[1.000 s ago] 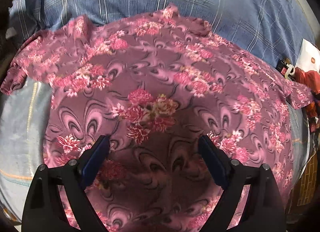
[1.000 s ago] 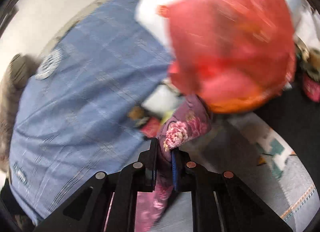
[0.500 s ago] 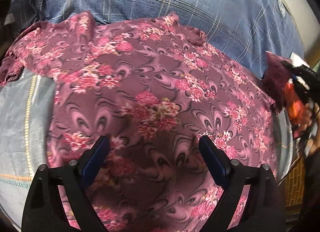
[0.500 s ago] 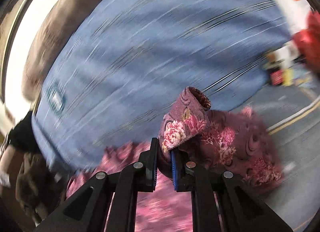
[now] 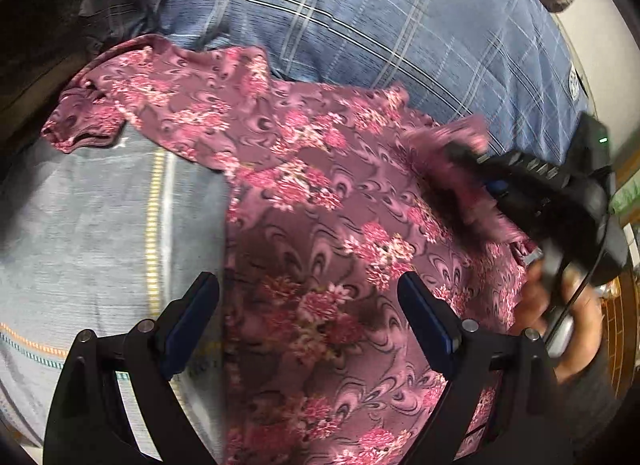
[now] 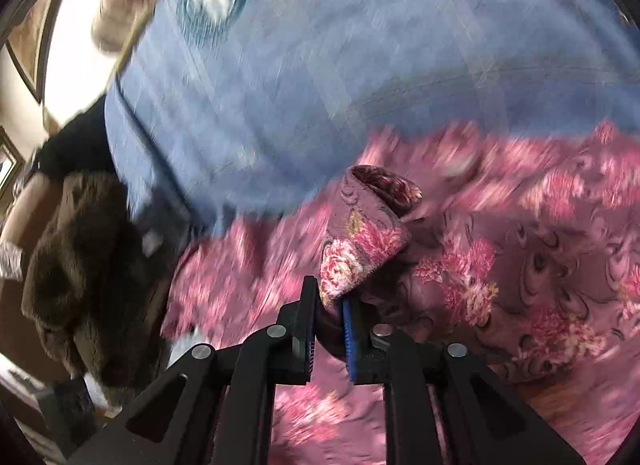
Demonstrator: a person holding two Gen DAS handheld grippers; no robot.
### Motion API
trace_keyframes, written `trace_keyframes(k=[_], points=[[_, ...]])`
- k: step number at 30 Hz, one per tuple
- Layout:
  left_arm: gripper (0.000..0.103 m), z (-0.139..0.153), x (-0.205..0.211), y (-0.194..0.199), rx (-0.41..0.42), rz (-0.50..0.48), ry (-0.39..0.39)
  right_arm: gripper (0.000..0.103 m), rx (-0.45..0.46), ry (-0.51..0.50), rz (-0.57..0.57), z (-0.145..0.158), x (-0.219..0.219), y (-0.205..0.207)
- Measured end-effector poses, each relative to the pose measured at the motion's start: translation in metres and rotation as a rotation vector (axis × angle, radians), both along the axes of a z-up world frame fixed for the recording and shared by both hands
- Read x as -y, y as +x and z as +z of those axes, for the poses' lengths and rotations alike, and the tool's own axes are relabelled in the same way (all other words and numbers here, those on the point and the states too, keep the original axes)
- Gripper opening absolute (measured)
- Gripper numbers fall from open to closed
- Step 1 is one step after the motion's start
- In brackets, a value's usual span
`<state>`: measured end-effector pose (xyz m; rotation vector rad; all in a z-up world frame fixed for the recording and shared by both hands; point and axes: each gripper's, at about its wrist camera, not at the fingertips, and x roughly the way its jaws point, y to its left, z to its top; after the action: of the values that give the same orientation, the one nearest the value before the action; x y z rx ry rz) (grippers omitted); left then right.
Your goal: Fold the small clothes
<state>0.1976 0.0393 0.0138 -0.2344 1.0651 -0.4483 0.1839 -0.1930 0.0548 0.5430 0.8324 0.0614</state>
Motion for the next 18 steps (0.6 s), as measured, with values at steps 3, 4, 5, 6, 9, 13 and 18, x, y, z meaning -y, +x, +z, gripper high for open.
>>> trace_keyframes(k=[3,4,5,6,9,13,18], points=[[0.091,-0.001,0.0,0.002,-0.013,0.005,-0.001,0.021,-0.099,0.041,0.034,-0.029,-0.013,-0.005],[0.091,-0.002,0.002,0.003,-0.02,0.001,-0.004,0.021,-0.106,0.052,0.037,-0.032,-0.015,-0.01],[0.091,-0.002,0.006,0.005,-0.027,-0.004,-0.007,0.021,-0.104,0.064,0.047,-0.033,-0.014,-0.015],[0.091,-0.002,0.011,0.006,-0.033,-0.01,-0.008,0.021,-0.09,0.081,0.057,-0.03,-0.01,-0.024],[0.091,0.001,0.037,0.015,-0.049,-0.049,-0.017,0.032,-0.022,0.136,0.01,-0.02,0.025,-0.061],[0.091,-0.004,0.088,0.032,-0.094,-0.092,-0.02,0.032,-0.008,0.151,-0.102,-0.016,0.084,-0.104],[0.077,-0.017,0.127,0.056,-0.149,-0.049,0.012,0.032,0.01,0.185,-0.233,-0.025,0.142,-0.154]])
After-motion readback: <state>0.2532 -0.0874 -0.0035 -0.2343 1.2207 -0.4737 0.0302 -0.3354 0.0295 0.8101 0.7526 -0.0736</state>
